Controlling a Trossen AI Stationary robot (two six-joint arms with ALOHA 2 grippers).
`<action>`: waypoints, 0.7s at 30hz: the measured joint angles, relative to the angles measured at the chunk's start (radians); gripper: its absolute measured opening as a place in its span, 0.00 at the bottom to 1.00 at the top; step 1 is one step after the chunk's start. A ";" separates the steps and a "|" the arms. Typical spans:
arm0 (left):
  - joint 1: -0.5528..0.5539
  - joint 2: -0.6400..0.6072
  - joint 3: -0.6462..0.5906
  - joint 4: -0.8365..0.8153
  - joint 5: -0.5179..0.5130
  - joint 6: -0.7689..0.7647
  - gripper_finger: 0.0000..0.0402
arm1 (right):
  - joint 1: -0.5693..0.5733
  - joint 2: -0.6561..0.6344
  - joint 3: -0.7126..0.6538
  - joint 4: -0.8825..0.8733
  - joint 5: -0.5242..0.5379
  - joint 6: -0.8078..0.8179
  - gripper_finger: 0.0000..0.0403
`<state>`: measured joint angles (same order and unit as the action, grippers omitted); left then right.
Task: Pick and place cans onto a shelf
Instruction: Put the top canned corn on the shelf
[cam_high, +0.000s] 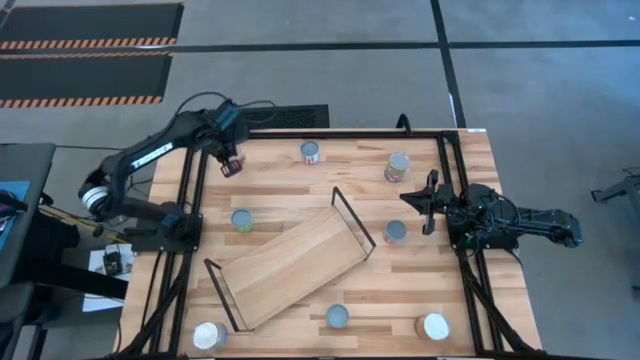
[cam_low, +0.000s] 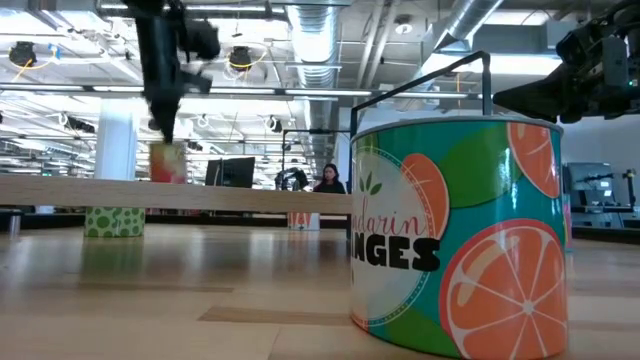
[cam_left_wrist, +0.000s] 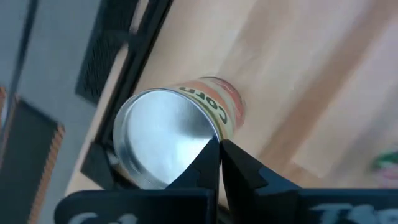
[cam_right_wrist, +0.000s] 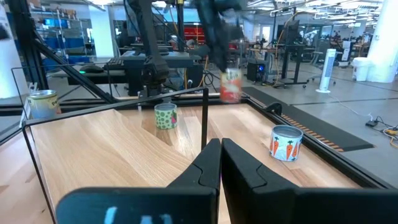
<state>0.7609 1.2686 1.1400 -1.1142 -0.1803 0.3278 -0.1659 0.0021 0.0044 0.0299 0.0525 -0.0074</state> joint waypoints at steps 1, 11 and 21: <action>-0.042 -0.020 0.020 -0.026 0.006 -0.010 0.00 | 0.000 0.000 0.000 0.000 0.000 0.000 0.09; -0.616 -0.090 0.173 -0.240 0.019 -0.313 0.00 | 0.000 0.000 0.000 0.000 0.000 0.000 0.09; -1.065 0.020 0.174 -0.232 -0.040 -0.602 0.00 | 0.000 0.000 0.000 0.003 0.000 0.000 0.09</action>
<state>-0.3044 1.2889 1.3144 -1.3462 -0.2206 -0.2743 -0.1658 0.0021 0.0045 0.0325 0.0522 -0.0074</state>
